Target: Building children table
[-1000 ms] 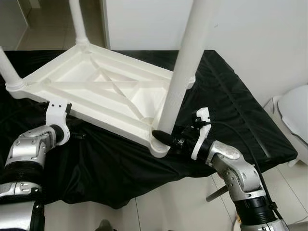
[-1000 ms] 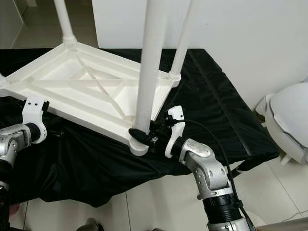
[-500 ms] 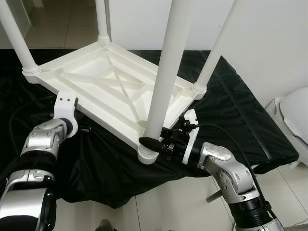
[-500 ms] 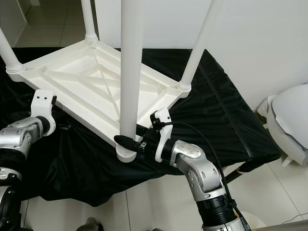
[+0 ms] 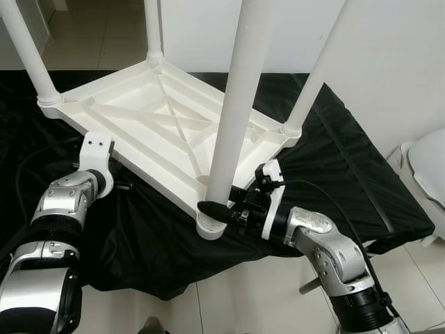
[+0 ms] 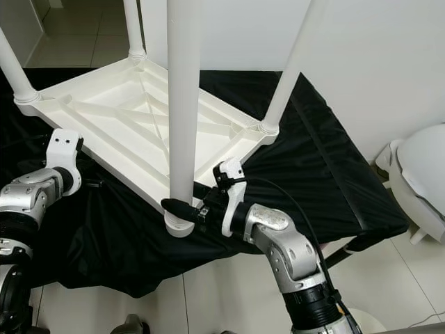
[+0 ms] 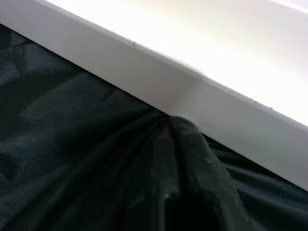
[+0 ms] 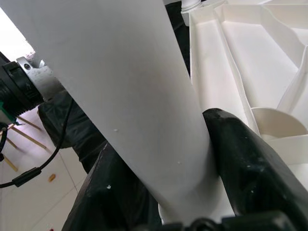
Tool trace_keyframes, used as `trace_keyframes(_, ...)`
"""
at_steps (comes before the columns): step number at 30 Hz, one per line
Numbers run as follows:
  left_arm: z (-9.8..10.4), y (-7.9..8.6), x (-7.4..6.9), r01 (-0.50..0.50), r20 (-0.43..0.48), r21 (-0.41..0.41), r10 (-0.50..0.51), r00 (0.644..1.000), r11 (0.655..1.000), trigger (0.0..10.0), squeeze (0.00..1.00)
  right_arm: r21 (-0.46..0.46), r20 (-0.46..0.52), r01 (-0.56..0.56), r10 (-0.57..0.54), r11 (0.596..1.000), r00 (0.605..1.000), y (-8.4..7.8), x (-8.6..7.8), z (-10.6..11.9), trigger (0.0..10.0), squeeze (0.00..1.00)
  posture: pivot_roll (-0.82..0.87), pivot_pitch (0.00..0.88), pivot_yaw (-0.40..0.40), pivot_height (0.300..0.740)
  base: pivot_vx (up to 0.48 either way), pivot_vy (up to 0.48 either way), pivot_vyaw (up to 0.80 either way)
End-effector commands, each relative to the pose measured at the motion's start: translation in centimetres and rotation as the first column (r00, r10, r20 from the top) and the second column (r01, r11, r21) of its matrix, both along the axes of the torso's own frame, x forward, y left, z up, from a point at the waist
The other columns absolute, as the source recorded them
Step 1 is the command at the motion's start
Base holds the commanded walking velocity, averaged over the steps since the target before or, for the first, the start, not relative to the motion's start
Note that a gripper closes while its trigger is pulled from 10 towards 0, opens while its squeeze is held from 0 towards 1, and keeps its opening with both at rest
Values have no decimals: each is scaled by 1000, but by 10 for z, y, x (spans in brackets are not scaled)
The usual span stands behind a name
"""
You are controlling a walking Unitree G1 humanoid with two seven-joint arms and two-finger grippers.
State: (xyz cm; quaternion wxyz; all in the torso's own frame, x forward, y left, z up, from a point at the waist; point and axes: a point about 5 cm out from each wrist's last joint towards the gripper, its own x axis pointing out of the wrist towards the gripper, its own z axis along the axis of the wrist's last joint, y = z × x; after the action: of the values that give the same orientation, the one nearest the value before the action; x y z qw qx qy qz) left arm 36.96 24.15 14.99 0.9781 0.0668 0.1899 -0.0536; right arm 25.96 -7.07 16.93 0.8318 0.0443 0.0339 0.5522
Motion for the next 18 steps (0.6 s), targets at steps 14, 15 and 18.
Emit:
trace_keyframes(14,13,13,10,-183,68,103,176,982,978,10000,0,100,-96,-395,404,913,910,26,-33,-7,10000,1000,0,82,-67,740,0,0,0)
trace_keyframes(15,13,13,10,-183,70,105,176,982,978,10000,0,102,-98,-389,398,916,912,23,-31,-7,10000,1000,0,81,-67,740,0,0,0)
trace_keyframes(18,15,15,10,-185,71,110,178,981,977,10000,0,94,-77,-353,360,931,930,16,-25,-4,10000,1000,-2,80,-65,740,0,0,0)
